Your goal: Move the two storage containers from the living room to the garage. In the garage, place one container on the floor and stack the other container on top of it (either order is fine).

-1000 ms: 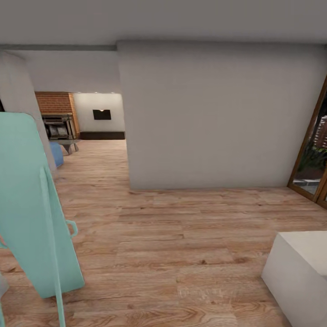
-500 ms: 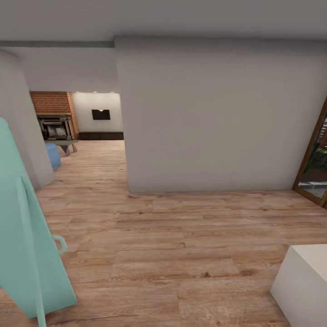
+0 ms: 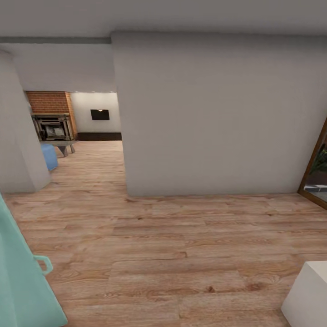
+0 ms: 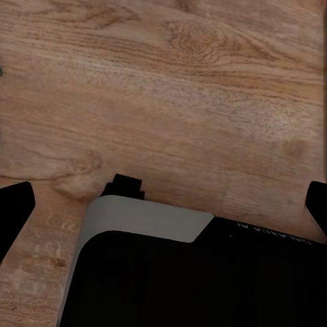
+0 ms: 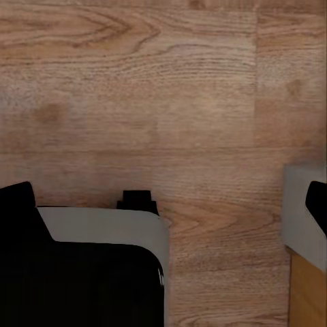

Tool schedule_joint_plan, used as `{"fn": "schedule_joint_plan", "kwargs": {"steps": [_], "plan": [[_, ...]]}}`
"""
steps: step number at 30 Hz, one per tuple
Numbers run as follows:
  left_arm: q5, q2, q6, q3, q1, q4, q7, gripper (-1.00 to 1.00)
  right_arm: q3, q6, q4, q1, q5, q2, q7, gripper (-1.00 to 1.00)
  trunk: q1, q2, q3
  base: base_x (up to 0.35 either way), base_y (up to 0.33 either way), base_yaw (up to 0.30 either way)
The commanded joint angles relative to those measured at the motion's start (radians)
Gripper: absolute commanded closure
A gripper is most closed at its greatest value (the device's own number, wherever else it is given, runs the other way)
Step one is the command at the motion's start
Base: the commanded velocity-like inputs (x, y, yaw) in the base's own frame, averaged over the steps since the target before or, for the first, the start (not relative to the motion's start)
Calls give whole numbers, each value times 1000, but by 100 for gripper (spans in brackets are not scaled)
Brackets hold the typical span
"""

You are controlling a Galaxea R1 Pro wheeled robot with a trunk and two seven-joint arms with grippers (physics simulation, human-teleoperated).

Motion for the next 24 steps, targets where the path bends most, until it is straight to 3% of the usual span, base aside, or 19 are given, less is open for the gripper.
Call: {"fn": "schedule_joint_plan", "kwargs": {"steps": [1, 24], "plan": [[0, 0, -3, 8, -1, 1, 2, -100, 8, -5, 3, -1, -4, 0, -2, -100, 1, -1, -1, 316, 0, 0], [-1, -2, 4, 8, -1, 1, 2, -100, 8, -5, 3, -1, -4, 0, -2, -100, 1, -1, -1, 318, 0, 0]]}}
